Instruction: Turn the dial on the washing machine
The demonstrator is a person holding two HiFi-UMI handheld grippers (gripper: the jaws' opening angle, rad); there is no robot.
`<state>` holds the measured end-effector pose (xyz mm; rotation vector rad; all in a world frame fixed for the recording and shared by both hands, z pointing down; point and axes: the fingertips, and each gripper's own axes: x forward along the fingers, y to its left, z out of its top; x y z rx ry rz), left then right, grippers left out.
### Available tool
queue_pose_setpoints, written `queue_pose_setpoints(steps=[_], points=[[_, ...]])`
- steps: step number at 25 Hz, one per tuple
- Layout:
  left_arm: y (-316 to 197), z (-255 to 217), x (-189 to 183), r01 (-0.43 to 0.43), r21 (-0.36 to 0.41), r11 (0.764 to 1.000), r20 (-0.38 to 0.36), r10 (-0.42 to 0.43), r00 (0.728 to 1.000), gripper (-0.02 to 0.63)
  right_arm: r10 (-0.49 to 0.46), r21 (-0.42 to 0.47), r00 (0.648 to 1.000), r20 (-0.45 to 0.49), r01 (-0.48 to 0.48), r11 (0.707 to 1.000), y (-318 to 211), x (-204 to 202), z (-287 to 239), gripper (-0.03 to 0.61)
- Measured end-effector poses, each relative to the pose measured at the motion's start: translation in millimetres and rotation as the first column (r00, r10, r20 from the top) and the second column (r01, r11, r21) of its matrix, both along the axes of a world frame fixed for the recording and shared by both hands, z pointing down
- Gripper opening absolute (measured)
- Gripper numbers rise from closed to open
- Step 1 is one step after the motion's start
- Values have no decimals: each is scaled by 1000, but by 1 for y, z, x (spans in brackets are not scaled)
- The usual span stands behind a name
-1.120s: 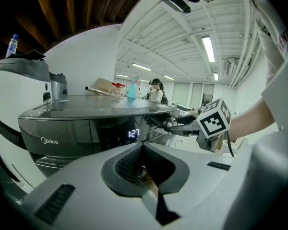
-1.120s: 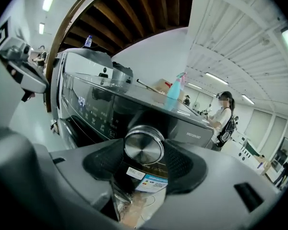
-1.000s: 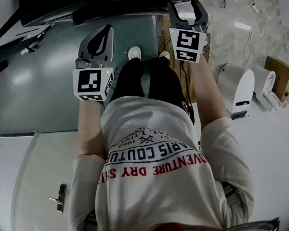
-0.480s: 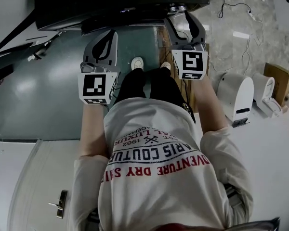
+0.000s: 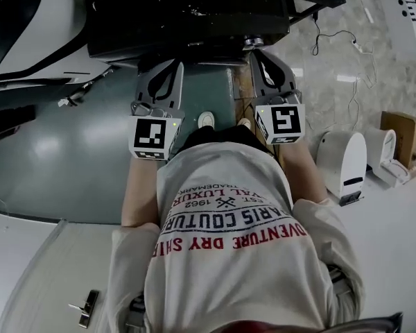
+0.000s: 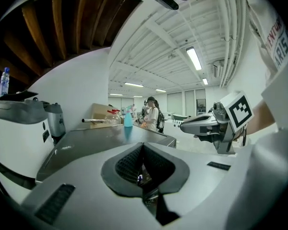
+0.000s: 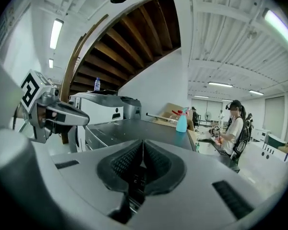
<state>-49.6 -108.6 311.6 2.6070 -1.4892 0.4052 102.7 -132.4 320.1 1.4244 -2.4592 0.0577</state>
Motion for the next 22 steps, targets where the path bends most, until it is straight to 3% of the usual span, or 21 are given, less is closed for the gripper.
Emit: queue_pose_setpoints(steps=[5,11,22], points=[[5,-35,-6,-1,52,999,-18,2,1000,15,-15,44,999,51,13,999,11,-4,-34,28],[11,-56,-5,-19,87,996,-35,22,999,15,-23,110,999,43,19,994,20,-7,-59,28],[15,-66,-9,-24,99,995,-35,28,999,15,-42,89,997,60,37,995,24,-10,-63,28]])
